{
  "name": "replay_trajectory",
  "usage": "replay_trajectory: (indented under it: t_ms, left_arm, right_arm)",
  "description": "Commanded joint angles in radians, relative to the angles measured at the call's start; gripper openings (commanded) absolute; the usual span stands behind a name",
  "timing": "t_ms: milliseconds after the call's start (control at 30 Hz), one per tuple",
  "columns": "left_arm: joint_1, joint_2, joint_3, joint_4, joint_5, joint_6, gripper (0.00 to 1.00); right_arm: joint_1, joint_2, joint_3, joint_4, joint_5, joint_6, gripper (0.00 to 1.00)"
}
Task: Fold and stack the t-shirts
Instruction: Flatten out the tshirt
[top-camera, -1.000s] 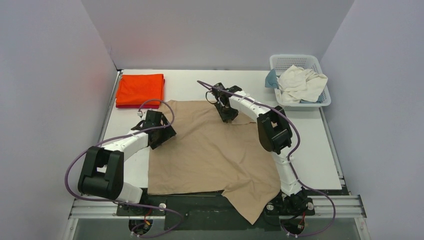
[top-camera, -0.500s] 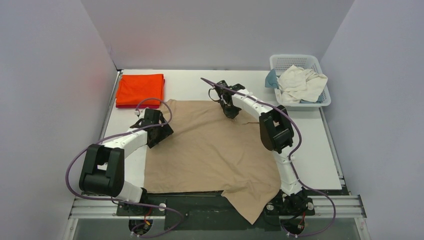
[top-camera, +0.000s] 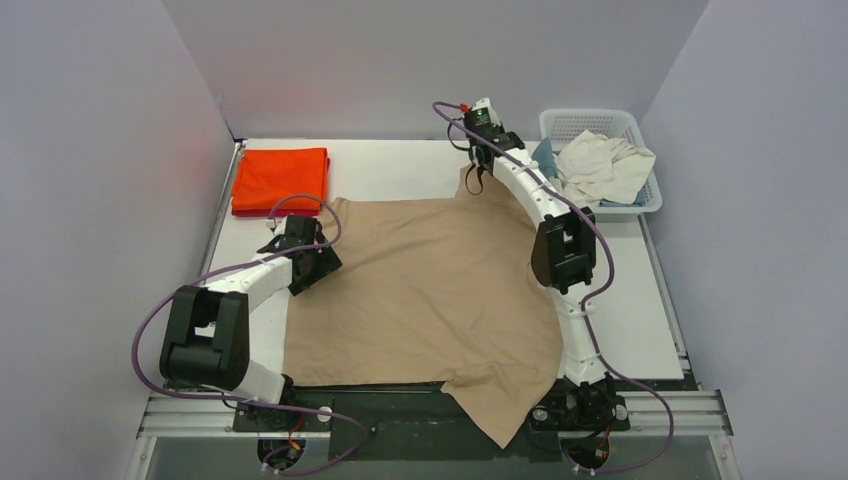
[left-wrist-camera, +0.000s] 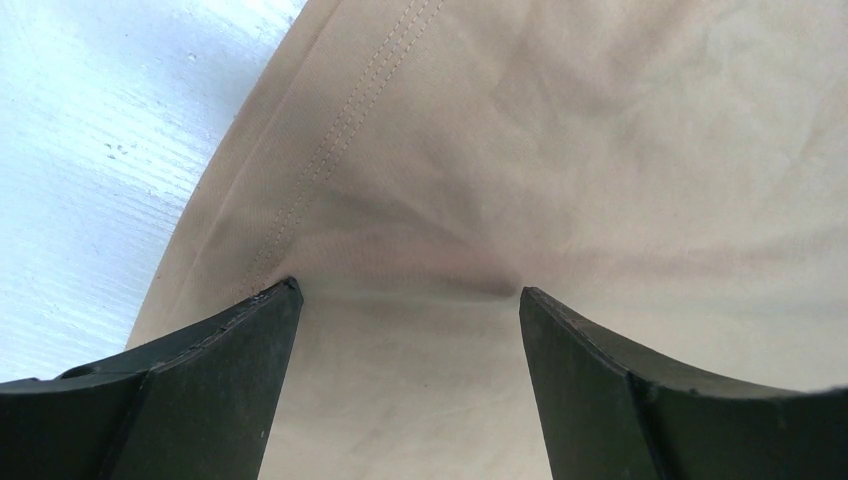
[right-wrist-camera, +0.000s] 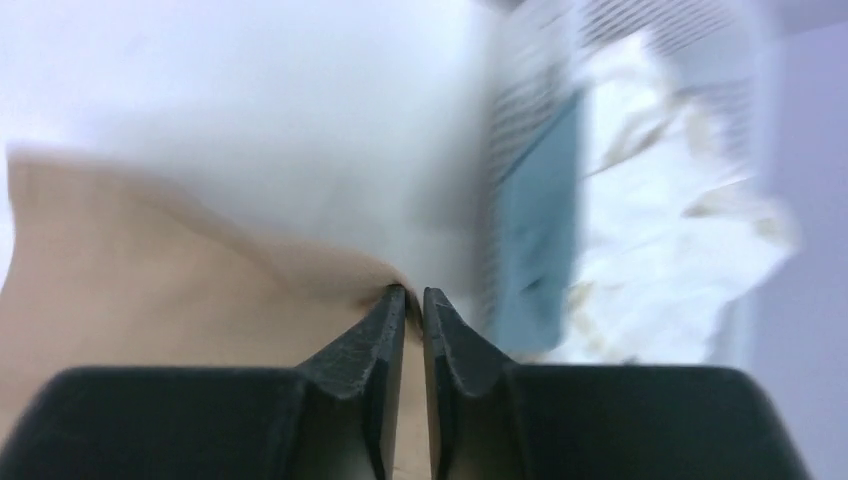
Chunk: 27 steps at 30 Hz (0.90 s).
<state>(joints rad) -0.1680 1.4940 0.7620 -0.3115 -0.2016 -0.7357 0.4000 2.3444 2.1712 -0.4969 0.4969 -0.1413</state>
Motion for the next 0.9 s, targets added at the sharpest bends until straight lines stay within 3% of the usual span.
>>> replay_trajectory:
  t_ms: [0,33,67,133,267,333,500,667,867]
  left_arm:
    - [0.011,0.0,0.031,-0.014,-0.006,0.056,0.91]
    - [0.011,-0.007,0.031,-0.012,-0.003,0.06,0.91]
    - [0.012,-0.012,0.031,-0.01,0.005,0.069,0.91]
    - [0.009,-0.031,0.027,-0.004,0.016,0.079,0.91]
    - [0.009,-0.058,0.029,0.023,0.055,0.088,0.91]
    - [0.008,-0.058,0.045,0.027,0.071,0.082,0.91]
    - [-0.002,-0.067,0.094,0.022,0.079,0.069,0.91]
    - [-0.012,-0.051,0.158,0.009,0.056,0.076,0.91]
    - [-0.011,0.121,0.278,0.028,0.052,0.082,0.91]
  right_arm:
    - [-0.022,0.079,0.109,0.276,0.326,-0.258,0.44]
    - [-0.017,0.075,0.11,0.296,0.322,-0.288,0.59]
    - [-0.011,0.068,0.107,0.317,0.319,-0.3,0.85]
    - [0.014,0.026,0.071,0.341,0.316,-0.333,0.94]
    - [0.071,-0.117,-0.061,0.321,0.252,-0.291,0.96]
    - [0.091,-0.191,-0.122,0.244,0.205,-0.184,0.96]
    - [0.105,-0.377,-0.329,-0.024,-0.052,0.263,0.95]
    - [0.099,-0.536,-0.772,0.043,-0.214,0.499,0.95]
    - [0.034,-0.553,-0.93,0.083,-0.276,0.611,0.95]
